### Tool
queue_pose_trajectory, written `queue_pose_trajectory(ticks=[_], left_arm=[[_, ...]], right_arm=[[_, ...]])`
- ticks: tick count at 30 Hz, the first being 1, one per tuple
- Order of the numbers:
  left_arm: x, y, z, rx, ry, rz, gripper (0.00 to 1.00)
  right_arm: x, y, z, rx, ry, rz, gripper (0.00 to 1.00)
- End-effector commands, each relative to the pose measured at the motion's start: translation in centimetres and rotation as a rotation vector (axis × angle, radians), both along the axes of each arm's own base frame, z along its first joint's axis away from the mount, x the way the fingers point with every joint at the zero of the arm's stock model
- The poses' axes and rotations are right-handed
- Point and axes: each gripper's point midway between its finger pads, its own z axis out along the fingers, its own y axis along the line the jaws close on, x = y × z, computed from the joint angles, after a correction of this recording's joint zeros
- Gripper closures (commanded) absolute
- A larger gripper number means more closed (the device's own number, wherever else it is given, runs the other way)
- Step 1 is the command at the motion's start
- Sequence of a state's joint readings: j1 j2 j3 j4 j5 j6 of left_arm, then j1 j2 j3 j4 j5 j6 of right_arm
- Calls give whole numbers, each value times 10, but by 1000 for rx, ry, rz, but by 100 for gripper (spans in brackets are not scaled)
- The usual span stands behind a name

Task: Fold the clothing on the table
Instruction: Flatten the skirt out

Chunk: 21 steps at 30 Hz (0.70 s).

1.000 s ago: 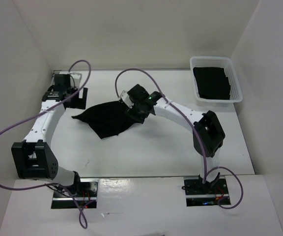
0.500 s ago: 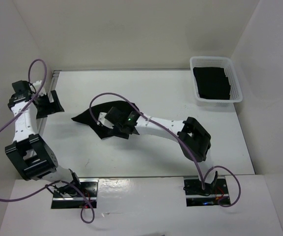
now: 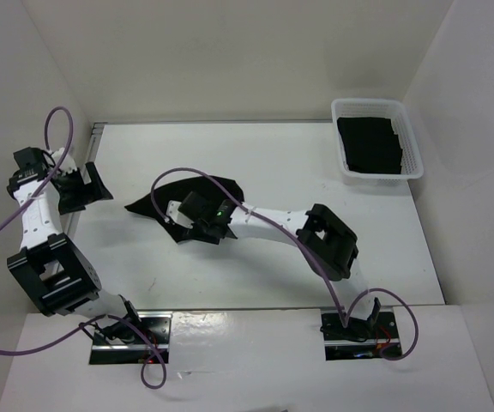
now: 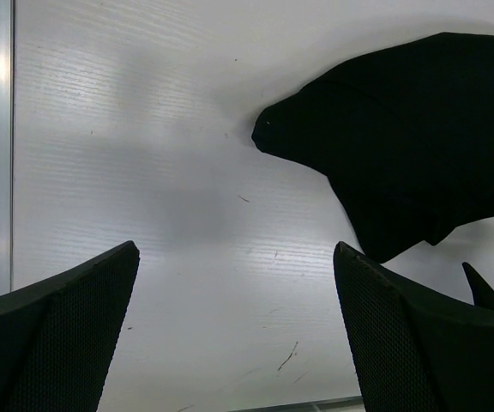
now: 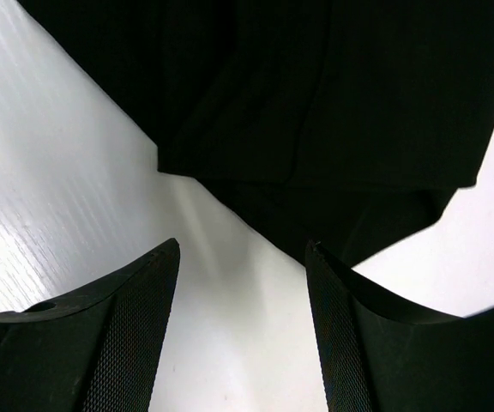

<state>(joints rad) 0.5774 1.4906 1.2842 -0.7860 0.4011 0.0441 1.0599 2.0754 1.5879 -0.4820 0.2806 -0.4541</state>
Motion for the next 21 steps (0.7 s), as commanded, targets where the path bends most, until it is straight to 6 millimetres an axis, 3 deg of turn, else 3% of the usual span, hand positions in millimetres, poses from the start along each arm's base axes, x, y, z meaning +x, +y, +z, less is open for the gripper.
queue_pose_trajectory(ticks=[1, 17, 21], left_arm=[[-2, -8, 4, -9, -28, -44, 0], [-11, -6, -5, 22, 4, -61, 0], [-12, -4, -5, 34, 8, -64, 0]], right_arm=[[-1, 32, 14, 70, -60, 61, 35], [4, 43, -10, 54, -66, 98, 35], [5, 57, 1, 105, -54, 100, 35]])
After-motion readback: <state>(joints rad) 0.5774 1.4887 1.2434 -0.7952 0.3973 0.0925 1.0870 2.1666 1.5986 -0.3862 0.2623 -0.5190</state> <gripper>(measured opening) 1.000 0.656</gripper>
